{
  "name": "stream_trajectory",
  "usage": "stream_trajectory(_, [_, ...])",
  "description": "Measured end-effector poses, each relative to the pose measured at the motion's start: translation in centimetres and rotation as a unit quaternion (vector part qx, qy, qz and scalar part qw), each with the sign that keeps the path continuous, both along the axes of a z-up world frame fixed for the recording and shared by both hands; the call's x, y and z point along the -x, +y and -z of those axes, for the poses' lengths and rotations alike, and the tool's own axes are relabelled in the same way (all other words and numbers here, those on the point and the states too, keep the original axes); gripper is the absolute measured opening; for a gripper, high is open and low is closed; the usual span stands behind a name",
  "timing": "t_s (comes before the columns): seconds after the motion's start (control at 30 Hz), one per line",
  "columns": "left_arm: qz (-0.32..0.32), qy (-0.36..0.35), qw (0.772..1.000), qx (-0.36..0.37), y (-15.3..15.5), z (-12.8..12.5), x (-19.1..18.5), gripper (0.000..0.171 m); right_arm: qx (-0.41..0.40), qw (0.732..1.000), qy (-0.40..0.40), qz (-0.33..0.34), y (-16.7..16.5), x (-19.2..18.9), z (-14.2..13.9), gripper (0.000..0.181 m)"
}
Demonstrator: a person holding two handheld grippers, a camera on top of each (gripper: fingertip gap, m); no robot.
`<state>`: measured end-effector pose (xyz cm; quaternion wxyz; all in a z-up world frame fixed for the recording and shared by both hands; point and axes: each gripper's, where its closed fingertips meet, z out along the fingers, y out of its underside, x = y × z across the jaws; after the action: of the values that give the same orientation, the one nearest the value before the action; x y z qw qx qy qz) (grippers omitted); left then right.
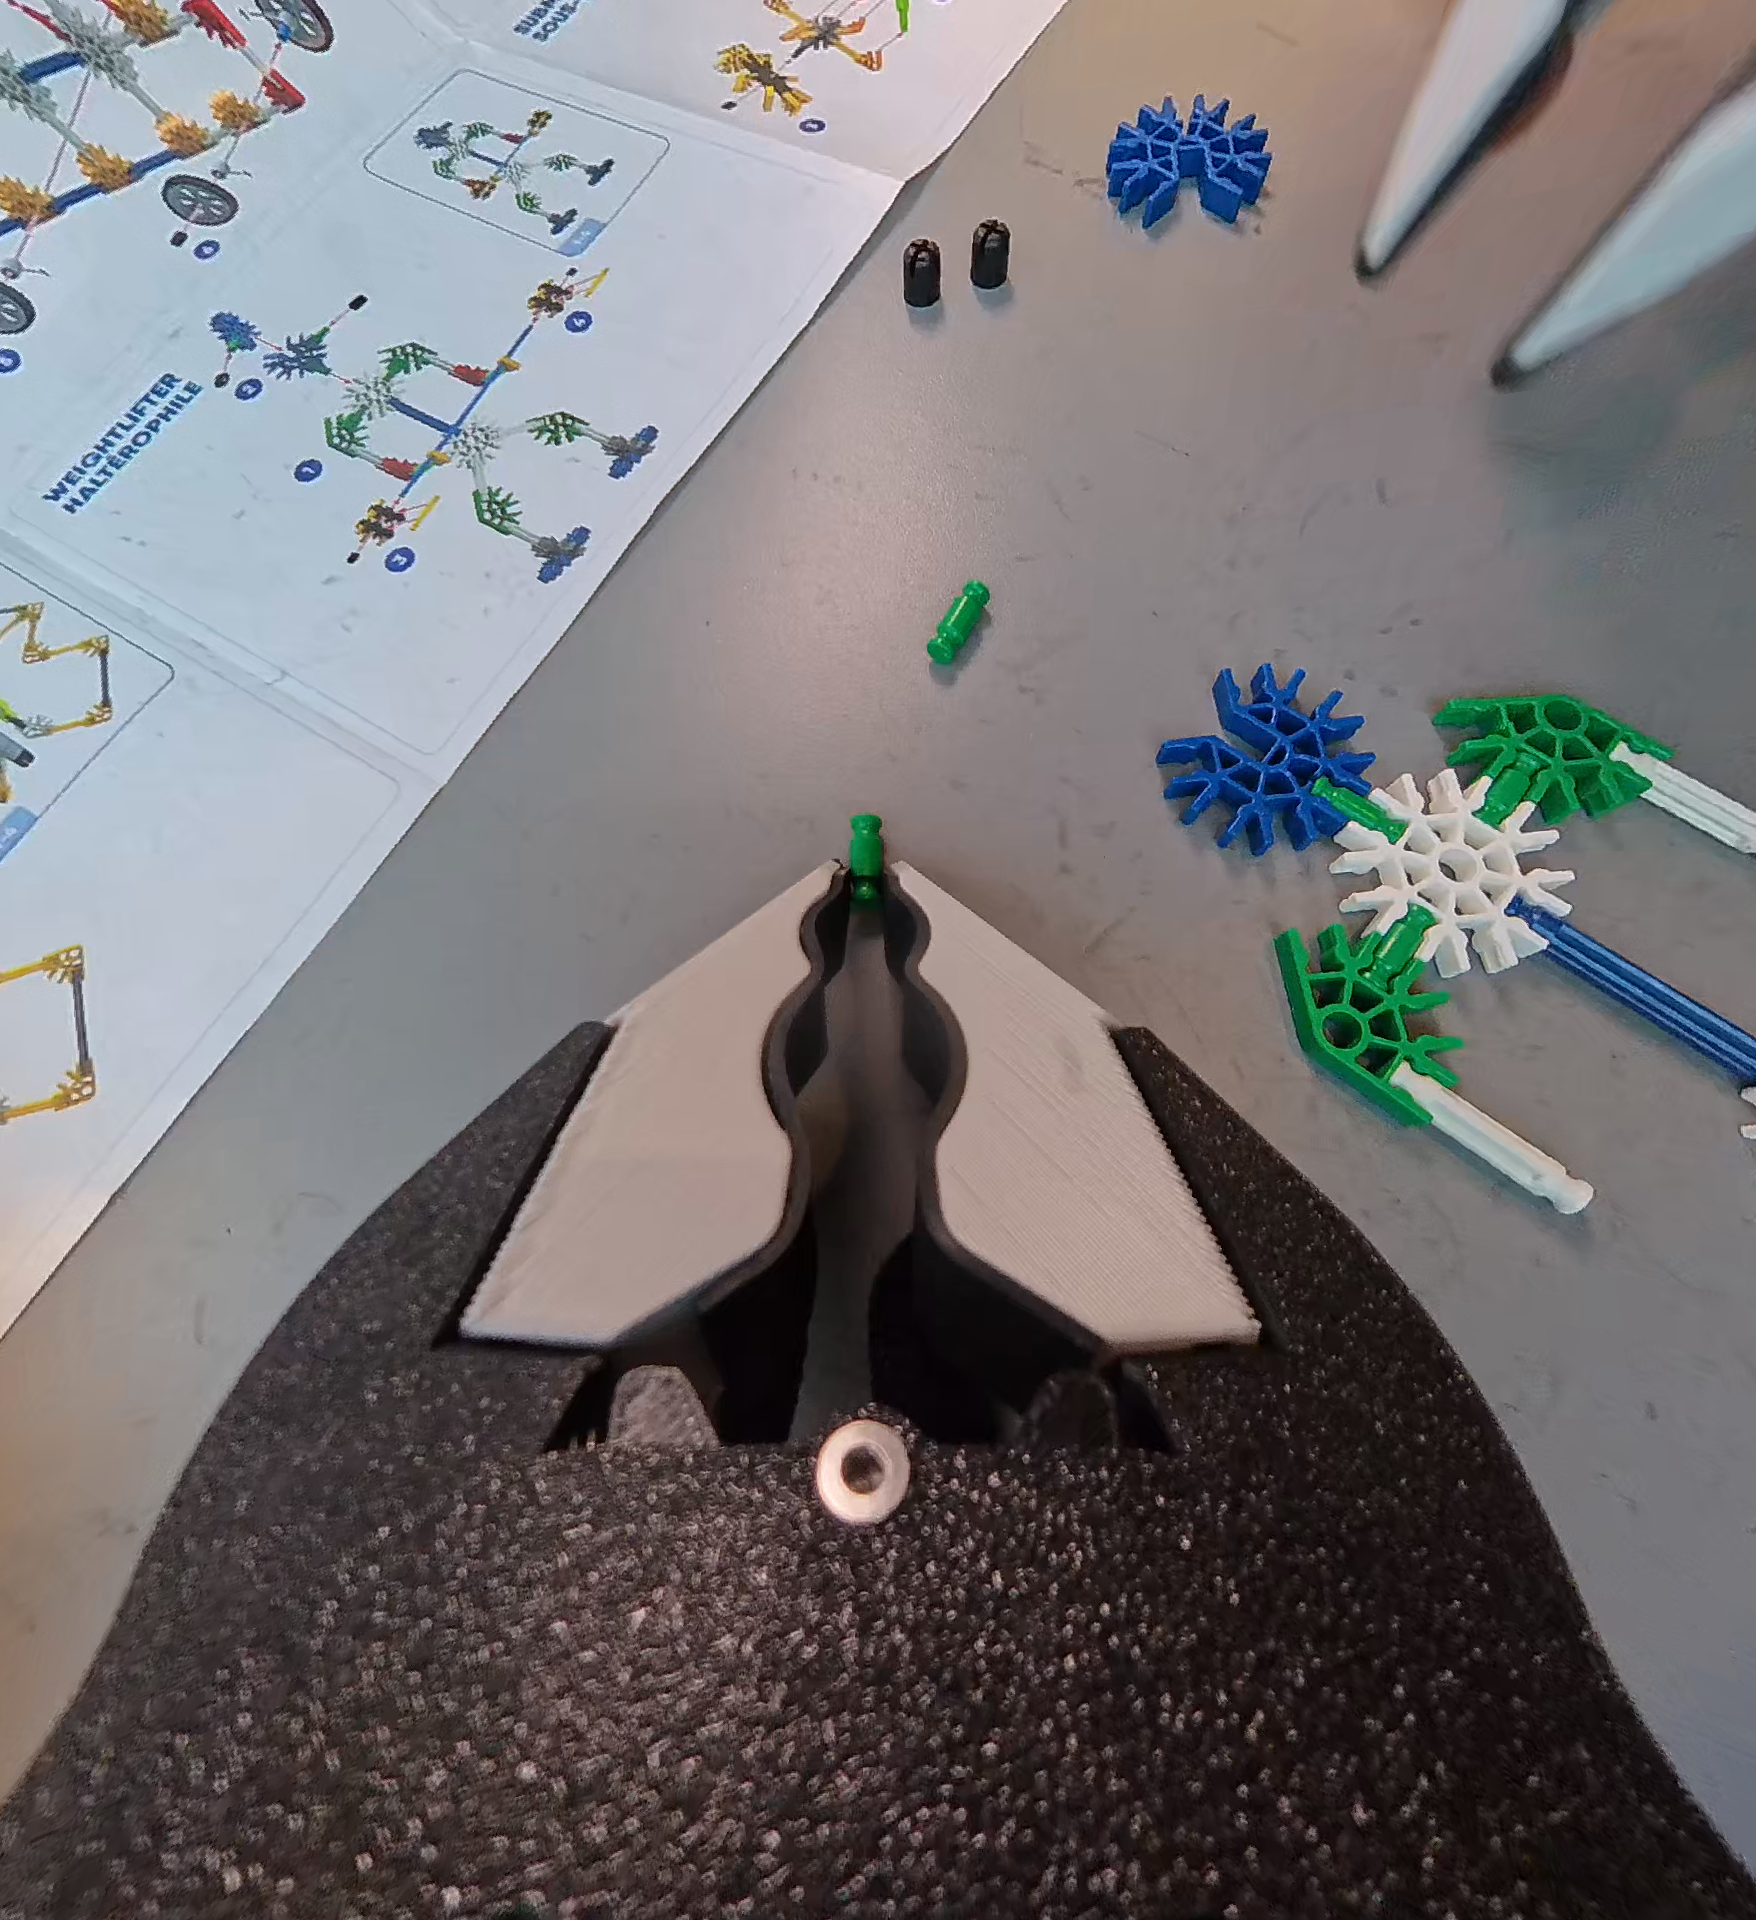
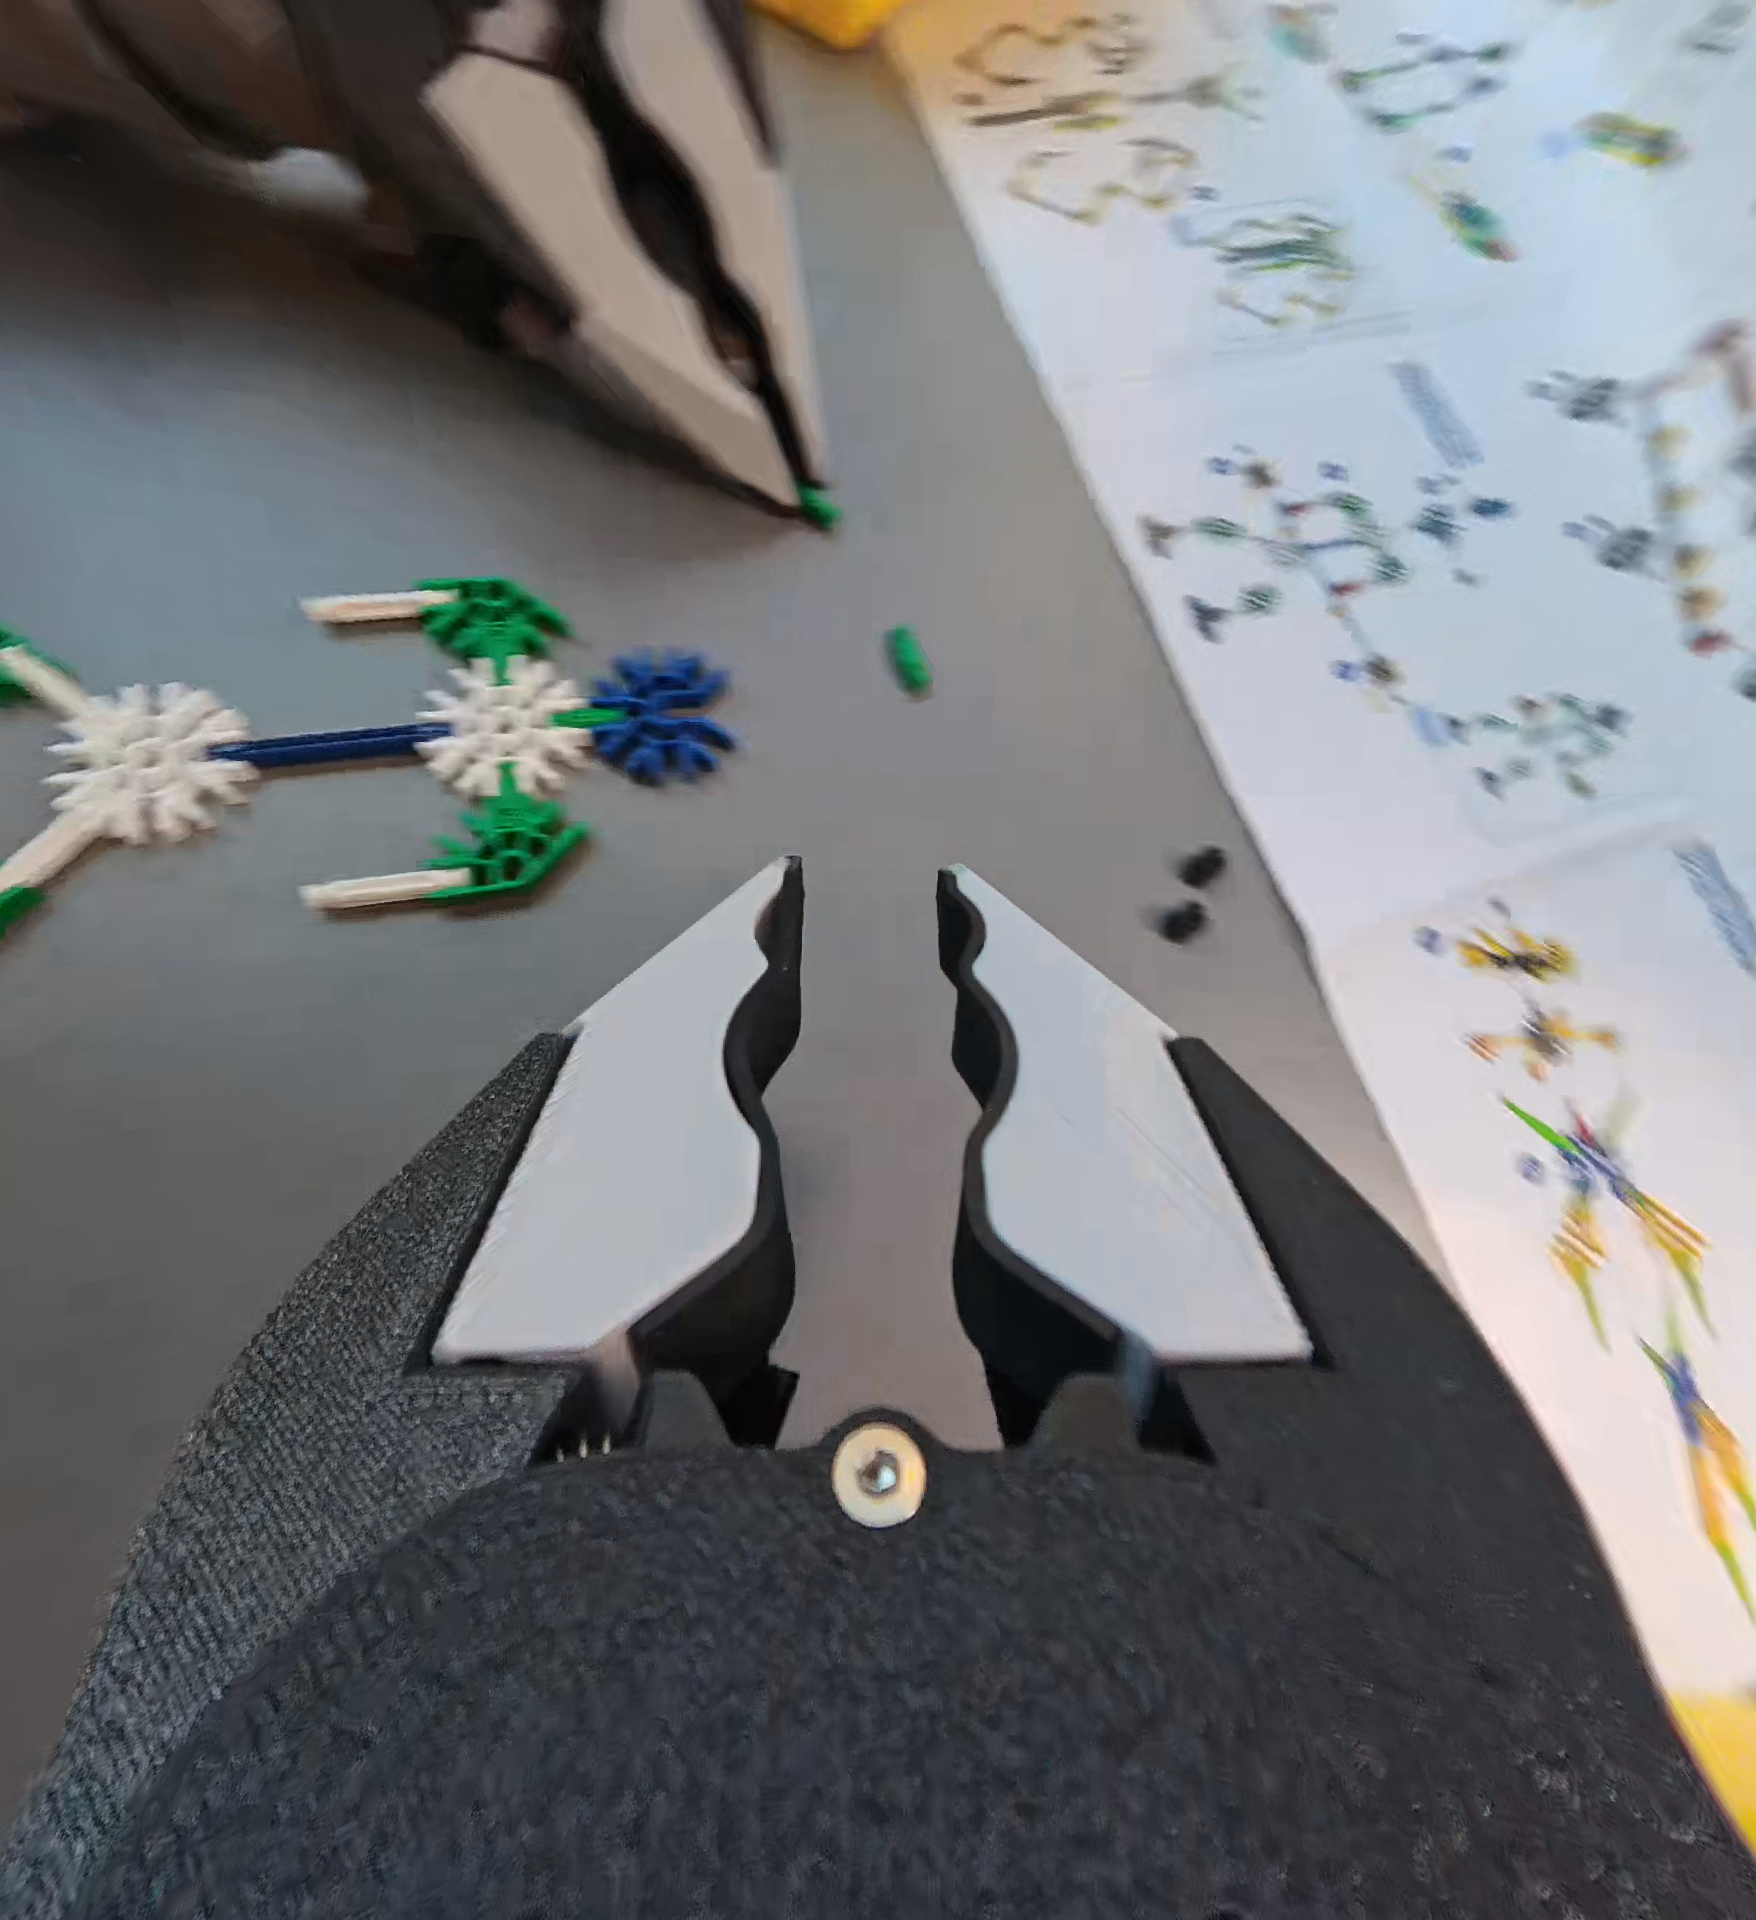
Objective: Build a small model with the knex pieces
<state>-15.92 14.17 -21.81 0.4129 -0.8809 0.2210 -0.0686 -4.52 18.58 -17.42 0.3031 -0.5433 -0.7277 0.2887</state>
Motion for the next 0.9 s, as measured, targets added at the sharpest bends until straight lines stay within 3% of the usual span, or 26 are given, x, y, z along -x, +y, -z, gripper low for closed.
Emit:
stream_trajectory(0.07, [0.000, 0.001, 1.000, 0.000, 0.0, 0.0, 0.0, 0.005, -0.022, 0.995, 0.013, 0.096, 4.7, -1.0, -0.5, 0.029])
stream_trajectory(0.13, [0.000, -0.001, 1.000, 0.000, 0.0, 0.0, 0.0, 0.004, -0.014, 0.988, -0.003, 0.154, 7.4, -2.1, 0.4, 0.043])
stream_trajectory(0.2, [0.000, 0.000, 1.000, 0.000, 0.0, 0.0, 0.0, 0.004, 0.008, 0.984, -0.026, 0.177, 8.1, -2.4, 2.0, 0.050])
stream_trajectory(0.3, [0.001, 0.001, 1.000, -0.001, 0.0, 0.0, 0.0, 0.004, 0.012, 0.978, -0.072, 0.193, 8.4, -2.8, 4.2, 0.042])
stream_trajectory(0.4, [0.001, 0.001, 1.000, -0.001, -0.1, 0.0, 0.0, 0.005, 0.031, 0.977, -0.071, 0.197, 8.1, -2.7, 4.1, 0.026])
stream_trajectory(0.53, [0.002, 0.000, 1.000, 0.000, -0.1, 0.0, -0.1, 0.004, 0.036, 0.977, -0.089, 0.192, 6.9, -2.8, 4.1, 0.026])
stream_trajectory(0.73, [0.002, 0.000, 1.000, 0.000, -0.1, 0.0, -0.1, 0.004, 0.051, 0.983, -0.119, 0.132, 4.2, -3.0, 4.4, 0.042])
stream_trajectory(0.9, [0.002, -0.002, 1.000, 0.001, -0.1, 0.0, -0.1, 0.004, 0.061, 0.985, -0.130, 0.093, 2.8, -3.6, 4.3, 0.036])
